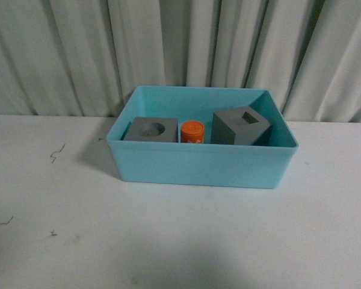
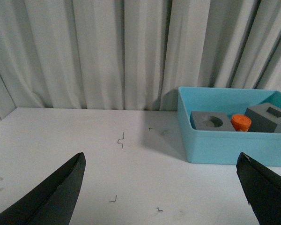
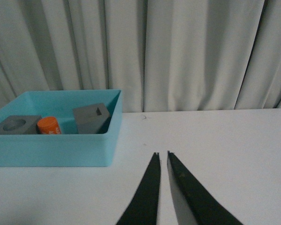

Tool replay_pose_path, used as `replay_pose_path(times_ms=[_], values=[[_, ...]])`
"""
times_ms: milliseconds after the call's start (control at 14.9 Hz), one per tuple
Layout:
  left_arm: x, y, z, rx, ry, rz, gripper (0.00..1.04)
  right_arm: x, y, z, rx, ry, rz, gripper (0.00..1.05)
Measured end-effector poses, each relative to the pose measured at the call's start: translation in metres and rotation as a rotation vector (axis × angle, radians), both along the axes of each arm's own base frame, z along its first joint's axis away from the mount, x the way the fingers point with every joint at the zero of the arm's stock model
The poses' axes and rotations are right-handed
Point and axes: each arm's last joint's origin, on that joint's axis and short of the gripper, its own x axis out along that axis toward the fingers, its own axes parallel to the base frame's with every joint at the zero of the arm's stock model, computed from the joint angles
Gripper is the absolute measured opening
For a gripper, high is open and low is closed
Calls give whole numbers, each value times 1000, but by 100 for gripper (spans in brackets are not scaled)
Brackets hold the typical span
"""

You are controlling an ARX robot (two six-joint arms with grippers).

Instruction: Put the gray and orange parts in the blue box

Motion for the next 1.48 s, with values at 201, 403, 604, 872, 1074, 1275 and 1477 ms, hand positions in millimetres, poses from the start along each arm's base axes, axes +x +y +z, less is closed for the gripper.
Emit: replay_pose_path(times_ms=[201,403,604,872,1074,1275,1477], values=[[0,0,0,0,0,0,98,0,0,0,0,0,0,44],[0,0,0,0,0,0,98,0,0,0,0,0,0,84],[0,0,0,0,0,0,98,0,0,0,0,0,0,98],[0,0,0,0,0,0,98,0,0,0,0,0,0,98],[0,0,0,0,0,0,98,0,0,0,0,0,0,98],[0,0,0,0,0,0,98,0,0,0,0,0,0,98],[0,0,0,0,0,0,98,0,0,0,0,0,0,98]])
